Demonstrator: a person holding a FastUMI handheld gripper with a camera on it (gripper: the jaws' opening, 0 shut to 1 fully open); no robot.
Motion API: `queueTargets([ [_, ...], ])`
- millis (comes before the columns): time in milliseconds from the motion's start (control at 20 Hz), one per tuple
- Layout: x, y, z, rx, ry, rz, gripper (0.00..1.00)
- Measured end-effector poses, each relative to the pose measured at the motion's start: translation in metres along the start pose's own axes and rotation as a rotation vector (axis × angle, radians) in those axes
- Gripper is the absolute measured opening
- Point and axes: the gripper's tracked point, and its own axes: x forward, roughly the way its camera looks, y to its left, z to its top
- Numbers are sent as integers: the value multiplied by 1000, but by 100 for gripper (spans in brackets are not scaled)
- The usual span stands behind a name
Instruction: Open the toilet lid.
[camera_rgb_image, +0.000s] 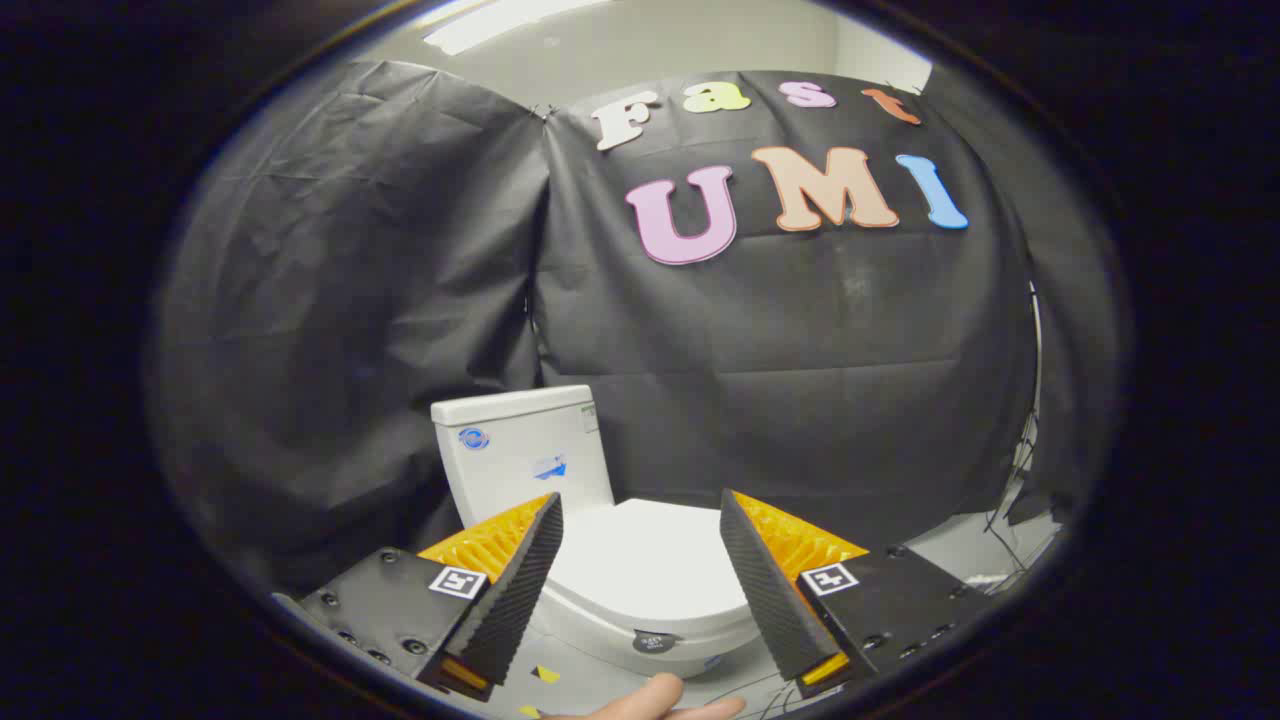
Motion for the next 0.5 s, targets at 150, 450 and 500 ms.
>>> queueTargets([
  [150, -6, -15, -6, 44, -12, -37, 98],
  [450, -11, -28, -22, 63, 14, -77, 98],
  [500, -11, -31, -27, 56, 27, -85, 98],
])
